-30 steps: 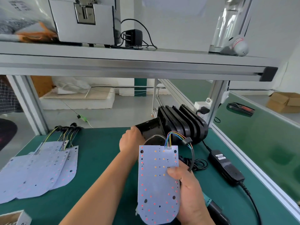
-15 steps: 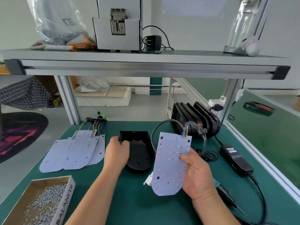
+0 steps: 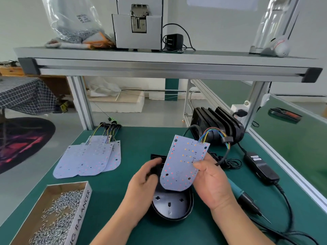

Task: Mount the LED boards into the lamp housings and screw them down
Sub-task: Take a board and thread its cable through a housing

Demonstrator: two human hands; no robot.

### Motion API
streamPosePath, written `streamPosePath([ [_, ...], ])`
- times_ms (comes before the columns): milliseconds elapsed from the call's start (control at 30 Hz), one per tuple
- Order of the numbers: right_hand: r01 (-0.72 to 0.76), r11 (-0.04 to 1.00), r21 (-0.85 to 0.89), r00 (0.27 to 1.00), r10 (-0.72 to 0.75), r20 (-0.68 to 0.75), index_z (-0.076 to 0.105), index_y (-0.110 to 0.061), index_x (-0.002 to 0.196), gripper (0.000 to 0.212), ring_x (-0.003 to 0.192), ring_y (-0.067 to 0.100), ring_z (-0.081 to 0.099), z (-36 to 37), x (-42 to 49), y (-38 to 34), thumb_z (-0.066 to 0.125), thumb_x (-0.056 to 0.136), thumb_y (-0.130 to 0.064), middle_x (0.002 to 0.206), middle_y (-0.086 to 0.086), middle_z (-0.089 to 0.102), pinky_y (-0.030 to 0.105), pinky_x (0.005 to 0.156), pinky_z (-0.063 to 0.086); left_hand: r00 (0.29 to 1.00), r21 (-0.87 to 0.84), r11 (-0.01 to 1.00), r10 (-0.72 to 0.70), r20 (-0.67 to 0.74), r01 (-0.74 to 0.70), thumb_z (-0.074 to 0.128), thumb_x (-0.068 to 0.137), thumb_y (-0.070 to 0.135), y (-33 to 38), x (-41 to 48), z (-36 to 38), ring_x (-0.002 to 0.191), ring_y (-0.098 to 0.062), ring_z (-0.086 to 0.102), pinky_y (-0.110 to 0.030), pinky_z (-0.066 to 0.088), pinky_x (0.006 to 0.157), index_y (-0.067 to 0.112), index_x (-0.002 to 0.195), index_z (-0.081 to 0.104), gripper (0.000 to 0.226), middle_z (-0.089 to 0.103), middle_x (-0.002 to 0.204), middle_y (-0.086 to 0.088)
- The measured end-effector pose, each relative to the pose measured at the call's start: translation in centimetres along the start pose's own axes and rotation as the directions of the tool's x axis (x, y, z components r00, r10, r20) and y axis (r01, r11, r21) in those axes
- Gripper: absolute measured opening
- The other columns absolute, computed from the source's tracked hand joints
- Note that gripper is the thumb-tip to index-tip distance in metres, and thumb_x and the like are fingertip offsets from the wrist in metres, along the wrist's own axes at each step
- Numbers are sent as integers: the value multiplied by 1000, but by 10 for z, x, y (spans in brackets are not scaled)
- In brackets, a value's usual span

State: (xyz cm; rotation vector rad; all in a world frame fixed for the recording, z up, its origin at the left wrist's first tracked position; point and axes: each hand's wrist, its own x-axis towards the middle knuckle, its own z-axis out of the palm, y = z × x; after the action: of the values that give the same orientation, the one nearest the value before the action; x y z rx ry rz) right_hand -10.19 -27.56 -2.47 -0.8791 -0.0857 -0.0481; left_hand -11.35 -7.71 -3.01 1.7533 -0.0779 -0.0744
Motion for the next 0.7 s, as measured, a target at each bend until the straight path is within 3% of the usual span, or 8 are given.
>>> streamPosePath([
  [67,15,1000,21,1000,-16,16,79,-9,116,49,107,33,72,-1,1,0,61,70,-4,121,20,74,46,91,60,990,72,995,55,131,-65,54,103,4,3,1,-7,120,1,67,-29,53,107,47,124,74,52,76,122,22],
  [167,17,999,34,999,-18,30,81,-12,115,49,103,30,73,1,0,-2,58,72,-3,119,16,76,41,88,62,947,107,987,79,311,-118,71,101,31,6,3,-18,120,-1,67,-27,55,102,51,122,75,29,75,123,20],
  [267,-31,998,61,998,27,53,81,-13,117,51,101,30,75,5,-3,1,49,79,0,120,16,77,42,85,63,946,199,975,25,324,-94,77,88,45,2,4,-19,118,-6,67,-35,55,106,45,113,78,25,71,121,12],
  [400,-69,995,69,996,65,61,76,-7,126,54,99,29,76,12,-8,4,48,80,0,121,16,76,42,84,64,957,178,982,2,291,-56,80,79,45,-1,3,-14,121,-25,65,-51,52,110,35,110,80,33,64,129,-3],
  [567,-95,993,68,994,91,60,79,-11,122,53,102,30,73,15,-9,4,46,81,-2,124,16,74,42,88,63,921,199,975,10,391,-95,75,79,43,3,3,-16,122,-13,63,-41,51,110,46,113,79,34,61,132,5],
  [633,-108,993,40,992,105,68,78,-8,123,52,103,31,74,15,-9,7,46,82,-1,125,18,74,44,90,63,908,180,978,17,418,-101,76,82,39,1,3,-18,116,-9,67,-37,55,105,42,115,78,33,66,129,6],
  [700,-106,994,-9,992,107,71,76,-4,125,49,105,34,74,13,-7,6,49,83,-2,126,22,74,46,89,63,912,181,974,51,408,-136,68,88,31,2,2,-17,98,-6,62,-36,56,96,28,110,75,23,71,114,-2],
])
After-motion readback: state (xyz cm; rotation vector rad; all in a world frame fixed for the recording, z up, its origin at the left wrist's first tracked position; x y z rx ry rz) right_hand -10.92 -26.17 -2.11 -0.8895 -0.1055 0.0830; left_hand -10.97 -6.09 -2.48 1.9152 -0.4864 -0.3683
